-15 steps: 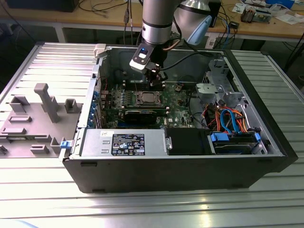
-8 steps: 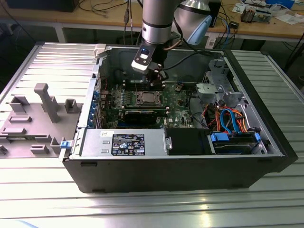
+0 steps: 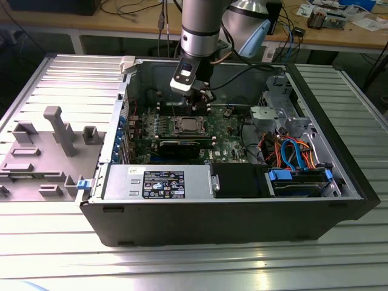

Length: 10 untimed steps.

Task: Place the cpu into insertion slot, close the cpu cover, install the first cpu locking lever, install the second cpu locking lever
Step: 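Install the first cpu locking lever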

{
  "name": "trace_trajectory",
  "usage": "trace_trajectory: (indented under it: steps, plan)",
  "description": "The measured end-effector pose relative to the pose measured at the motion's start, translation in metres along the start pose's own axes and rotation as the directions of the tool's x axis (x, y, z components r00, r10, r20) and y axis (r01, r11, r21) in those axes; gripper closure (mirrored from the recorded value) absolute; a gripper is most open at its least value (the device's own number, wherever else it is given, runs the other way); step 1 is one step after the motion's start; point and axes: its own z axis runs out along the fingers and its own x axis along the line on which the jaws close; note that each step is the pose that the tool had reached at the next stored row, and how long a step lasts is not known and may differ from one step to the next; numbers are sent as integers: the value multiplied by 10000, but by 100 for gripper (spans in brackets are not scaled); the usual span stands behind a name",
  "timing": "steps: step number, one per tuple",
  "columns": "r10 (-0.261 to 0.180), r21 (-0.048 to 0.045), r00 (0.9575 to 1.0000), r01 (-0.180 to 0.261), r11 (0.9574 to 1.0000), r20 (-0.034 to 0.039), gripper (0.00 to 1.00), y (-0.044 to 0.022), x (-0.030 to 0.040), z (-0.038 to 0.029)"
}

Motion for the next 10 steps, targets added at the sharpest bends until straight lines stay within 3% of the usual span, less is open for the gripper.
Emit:
trace_trajectory:
  steps: [10]
  plan:
    - [0, 0, 10000, 0, 10000, 0, 89, -17, -24, 0]
